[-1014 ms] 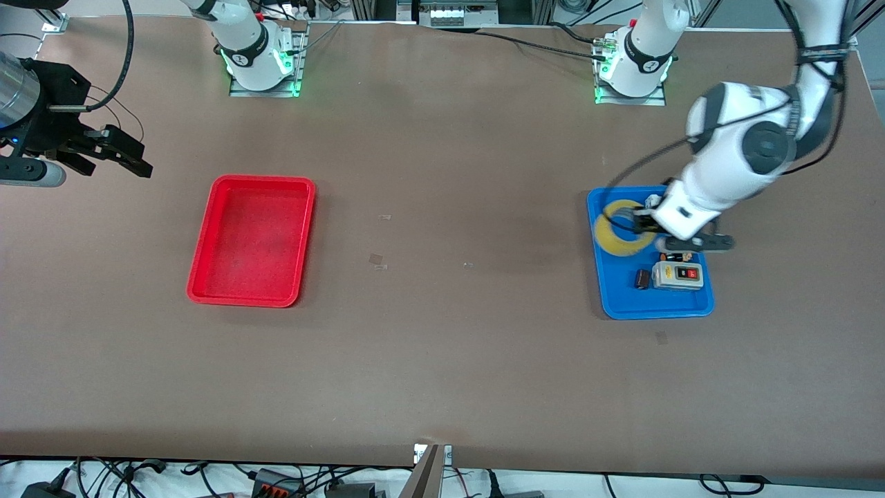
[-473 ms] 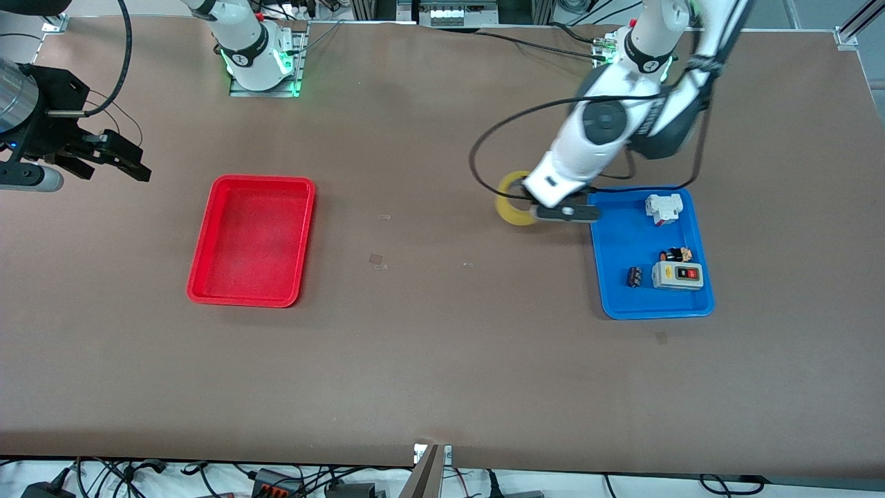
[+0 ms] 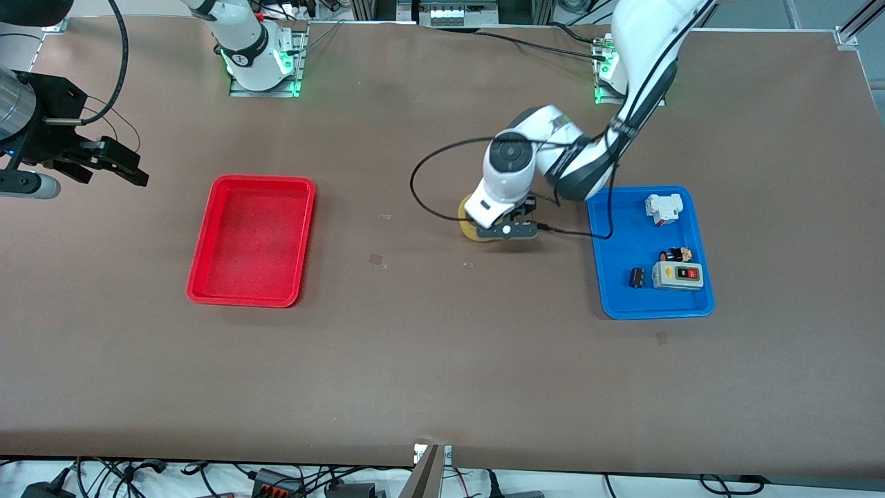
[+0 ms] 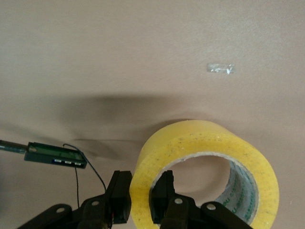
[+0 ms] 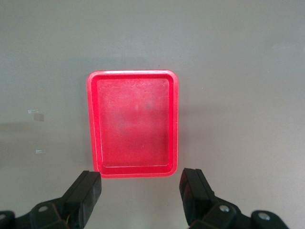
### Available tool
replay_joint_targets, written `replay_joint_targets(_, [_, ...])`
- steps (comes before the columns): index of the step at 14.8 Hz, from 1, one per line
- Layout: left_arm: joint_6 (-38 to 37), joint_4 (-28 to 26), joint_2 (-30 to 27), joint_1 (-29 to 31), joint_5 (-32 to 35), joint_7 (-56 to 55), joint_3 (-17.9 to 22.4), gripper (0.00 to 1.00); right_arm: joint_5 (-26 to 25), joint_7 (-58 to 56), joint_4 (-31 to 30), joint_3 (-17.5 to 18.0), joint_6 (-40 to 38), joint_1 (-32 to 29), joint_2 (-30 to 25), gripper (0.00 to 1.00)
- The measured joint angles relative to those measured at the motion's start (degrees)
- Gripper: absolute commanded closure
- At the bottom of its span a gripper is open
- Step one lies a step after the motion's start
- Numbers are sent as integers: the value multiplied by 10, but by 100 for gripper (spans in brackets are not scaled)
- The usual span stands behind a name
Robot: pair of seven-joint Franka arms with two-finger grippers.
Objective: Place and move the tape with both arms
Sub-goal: 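Lift the tape roll and carry it toward the table middle, then set the tape down mid-table while the right gripper approaches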
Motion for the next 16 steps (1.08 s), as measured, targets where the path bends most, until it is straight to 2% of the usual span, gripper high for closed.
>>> replay_joint_targets(1, [0,14,14,-2,1,0,0,90,0,0,0,0,1,-2,1,1])
replay_joint_targets(2, [0,25,25,-5,2,-1,0,77,0,0,0,0,1,-3,2,1])
replay_joint_targets(3, [0,33,31,-8,2,-1,0,54,0,0,0,0,1,-4,2,1])
replay_joint_targets(4, [0,38,34,-9,2,-1,0,37,0,0,0,0,2,-4,2,1])
replay_joint_targets(5, [0,40,35,-10,2,-1,0,22,0,0,0,0,2,-4,2,1])
replay_joint_targets(6, [0,42,35,-10,2,-1,0,14,0,0,0,0,2,-4,2,1])
replay_joint_targets(9, [0,47,35,-10,2,-1,0,0,0,0,0,0,2,-4,1,1])
replay_joint_targets(13, [-25,65,22,5,2,-3,2,0,0,0,0,1,2,-3,1,1])
replay_joint_targets(16, [-77,73,-27,45,2,3,-4,0,3,2,0,6,3,13,1,1])
